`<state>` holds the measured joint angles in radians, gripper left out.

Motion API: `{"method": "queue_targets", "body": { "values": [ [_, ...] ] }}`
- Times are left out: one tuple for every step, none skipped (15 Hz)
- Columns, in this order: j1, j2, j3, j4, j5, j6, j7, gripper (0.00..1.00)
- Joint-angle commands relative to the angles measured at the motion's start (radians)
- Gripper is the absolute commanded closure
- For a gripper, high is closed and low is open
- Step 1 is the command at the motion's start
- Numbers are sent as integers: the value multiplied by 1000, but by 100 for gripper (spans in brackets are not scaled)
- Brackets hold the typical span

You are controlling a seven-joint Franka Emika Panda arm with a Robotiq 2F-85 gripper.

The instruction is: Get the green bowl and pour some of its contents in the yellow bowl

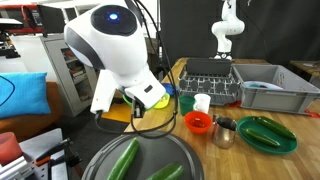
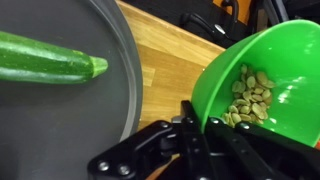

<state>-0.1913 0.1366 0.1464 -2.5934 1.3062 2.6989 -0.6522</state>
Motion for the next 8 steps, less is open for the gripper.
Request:
{"method": "queue_targets", "body": {
  "values": [
    [1, 50, -12, 37, -31, 39, -7, 99],
    [5, 69, -16, 47, -69, 46, 17, 99],
    [10, 96, -20, 67, -118, 51, 48, 99],
    [14, 117, -24, 83, -160, 53, 71, 99],
    [18, 143, -30, 108, -214, 54, 105, 99],
    [22, 170, -39, 131, -269, 54, 143, 99],
    [25, 197, -50, 158, -326, 50, 180, 99],
    [28, 219, -59, 183, -370, 44, 208, 99]
  ]
}}
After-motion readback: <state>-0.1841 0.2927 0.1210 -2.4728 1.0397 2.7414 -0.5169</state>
